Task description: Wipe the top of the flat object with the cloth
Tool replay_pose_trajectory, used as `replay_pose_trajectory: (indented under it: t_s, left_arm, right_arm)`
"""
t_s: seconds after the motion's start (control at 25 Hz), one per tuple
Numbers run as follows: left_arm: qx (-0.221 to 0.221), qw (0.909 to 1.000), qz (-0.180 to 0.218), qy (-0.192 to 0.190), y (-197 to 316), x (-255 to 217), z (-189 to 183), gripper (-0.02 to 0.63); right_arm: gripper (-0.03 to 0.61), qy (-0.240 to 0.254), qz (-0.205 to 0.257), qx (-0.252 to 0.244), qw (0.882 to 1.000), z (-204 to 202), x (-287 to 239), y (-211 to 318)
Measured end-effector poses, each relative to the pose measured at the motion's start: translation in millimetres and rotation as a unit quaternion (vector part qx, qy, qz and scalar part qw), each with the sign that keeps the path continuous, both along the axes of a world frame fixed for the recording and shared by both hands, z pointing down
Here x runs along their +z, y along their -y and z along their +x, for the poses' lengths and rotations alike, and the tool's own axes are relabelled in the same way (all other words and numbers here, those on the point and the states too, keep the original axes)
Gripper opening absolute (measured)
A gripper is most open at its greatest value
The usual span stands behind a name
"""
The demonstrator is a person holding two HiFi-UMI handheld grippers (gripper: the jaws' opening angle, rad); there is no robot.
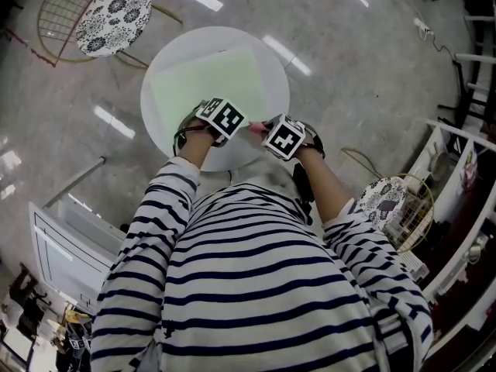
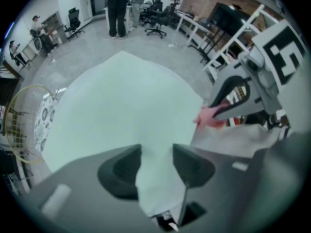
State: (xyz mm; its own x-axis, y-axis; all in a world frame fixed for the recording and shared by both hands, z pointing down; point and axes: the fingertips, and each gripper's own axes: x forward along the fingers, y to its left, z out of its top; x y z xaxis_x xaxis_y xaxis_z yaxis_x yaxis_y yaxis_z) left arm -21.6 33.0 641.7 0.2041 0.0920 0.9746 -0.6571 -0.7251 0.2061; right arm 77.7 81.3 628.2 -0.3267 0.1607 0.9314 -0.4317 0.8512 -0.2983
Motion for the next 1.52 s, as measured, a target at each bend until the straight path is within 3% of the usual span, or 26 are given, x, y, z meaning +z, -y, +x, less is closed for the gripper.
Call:
replay_pose_trajectory:
  t_s: [0.16, 0.4, 0.64, 0.84, 1.04, 1.28, 1.36, 1.52]
  left_arm:
    - [-0.013, 0.9998, -0.006, -0.012, 1, -2, -1, 0.209]
    - [-0.068, 0.9965, 0.001, -0.050, 10, -6, 5, 0.225]
    - [-0.084, 0.9922, -0.060, -0.069, -2, -11, 20, 0.227]
    - [-0.047, 0.9969, -0.017, -0.060, 9, -8, 25, 0.227]
    - [-0.070, 0.9955, 0.004, -0.064, 26, -9, 21, 0.227]
    - [-0.042, 0.9981, 0.020, -0.041, 28, -2, 19, 0.227]
    - [-0.038, 0.9983, 0.022, -0.038, 27, -2, 18, 0.227]
    - [-0.057, 0.9970, 0.014, -0.051, 30, -4, 17, 0.225]
  right_arm:
    - [0.041, -0.014, 0.025, 0.028, 0.999, -3, 3, 17]
    - [0.041, -0.046, 0.080, 0.053, 0.994, 8, 5, 61]
    - [0.041, -0.049, 0.144, 0.098, 0.984, 5, 4, 133]
    - [0.041, -0.021, 0.171, 0.095, 0.981, -21, 1, 174]
    - [0.041, 0.021, 0.173, 0.135, 0.975, -38, -4, 204]
    - [0.041, 0.031, 0.188, 0.280, 0.941, -11, -8, 255]
    - [0.041, 0.035, 0.182, 0.290, 0.939, -10, -6, 260]
    - [0.042, 0.029, 0.165, 0.275, 0.947, -18, 4, 255]
